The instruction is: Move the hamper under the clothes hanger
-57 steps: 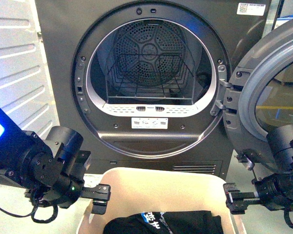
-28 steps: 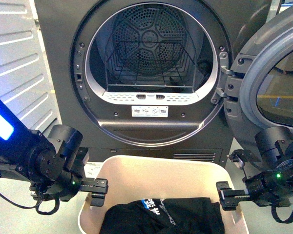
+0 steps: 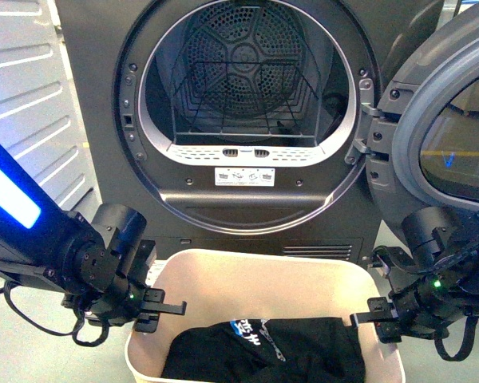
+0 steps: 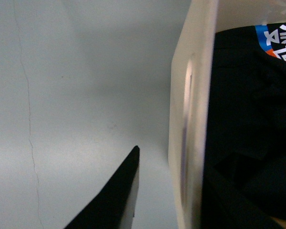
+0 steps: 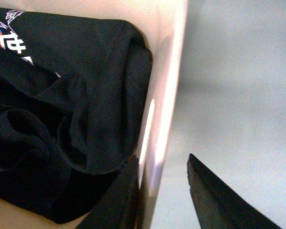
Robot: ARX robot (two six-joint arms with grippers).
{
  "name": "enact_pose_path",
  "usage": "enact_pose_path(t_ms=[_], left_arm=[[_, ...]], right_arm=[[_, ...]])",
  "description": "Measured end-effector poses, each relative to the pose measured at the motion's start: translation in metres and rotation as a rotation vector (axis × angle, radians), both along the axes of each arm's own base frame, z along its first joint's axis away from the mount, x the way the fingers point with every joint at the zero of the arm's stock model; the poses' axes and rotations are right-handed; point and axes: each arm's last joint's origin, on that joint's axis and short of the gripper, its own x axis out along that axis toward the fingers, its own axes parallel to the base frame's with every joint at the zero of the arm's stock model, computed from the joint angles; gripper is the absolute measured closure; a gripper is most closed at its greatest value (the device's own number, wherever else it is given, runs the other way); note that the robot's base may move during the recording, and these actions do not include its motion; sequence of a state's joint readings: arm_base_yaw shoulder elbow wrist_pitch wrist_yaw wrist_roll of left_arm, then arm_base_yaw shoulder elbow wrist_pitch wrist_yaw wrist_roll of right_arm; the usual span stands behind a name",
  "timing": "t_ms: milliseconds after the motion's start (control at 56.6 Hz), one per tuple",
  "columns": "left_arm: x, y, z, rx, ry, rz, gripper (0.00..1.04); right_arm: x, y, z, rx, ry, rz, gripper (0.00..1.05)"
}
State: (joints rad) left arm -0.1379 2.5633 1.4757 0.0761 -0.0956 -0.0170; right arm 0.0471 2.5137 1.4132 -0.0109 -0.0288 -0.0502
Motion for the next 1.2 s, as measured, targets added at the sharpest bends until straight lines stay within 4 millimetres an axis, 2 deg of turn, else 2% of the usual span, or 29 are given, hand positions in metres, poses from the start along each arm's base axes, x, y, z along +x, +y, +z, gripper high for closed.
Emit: enact_pose_path(t_ms=[141, 177, 424, 601, 778, 1202], left_arm=[[0.0, -0.004, 0.0, -0.001, -0.001, -0.006, 0.99], [0.0, -0.005, 0.0, -0.004, -0.003, -0.002, 1.01], [-0.002, -0.009, 0.009, -0.002, -0.004, -0.003, 1.0], [0.002, -0.01, 0.035, -0.011, -0.053, -0.003, 1.0], [0.006, -0.011, 0.057, -0.001, -0.121, 0.009, 1.0], [0.004, -0.011, 0.056, 0.002, -0.114, 0.009, 1.0]], right_arm=[[0.0, 0.005, 0.0, -0.006, -0.002, 0.006, 0.99], [0.0, 0.006, 0.0, -0.004, -0.003, -0.003, 1.02], [0.002, 0.006, 0.008, 0.003, -0.013, -0.017, 1.02], [0.004, 0.001, 0.036, 0.008, -0.07, -0.026, 1.02], [0.003, -0.001, 0.052, 0.033, -0.138, -0.022, 1.02], [-0.001, -0.001, 0.05, 0.039, -0.127, -0.025, 1.02]])
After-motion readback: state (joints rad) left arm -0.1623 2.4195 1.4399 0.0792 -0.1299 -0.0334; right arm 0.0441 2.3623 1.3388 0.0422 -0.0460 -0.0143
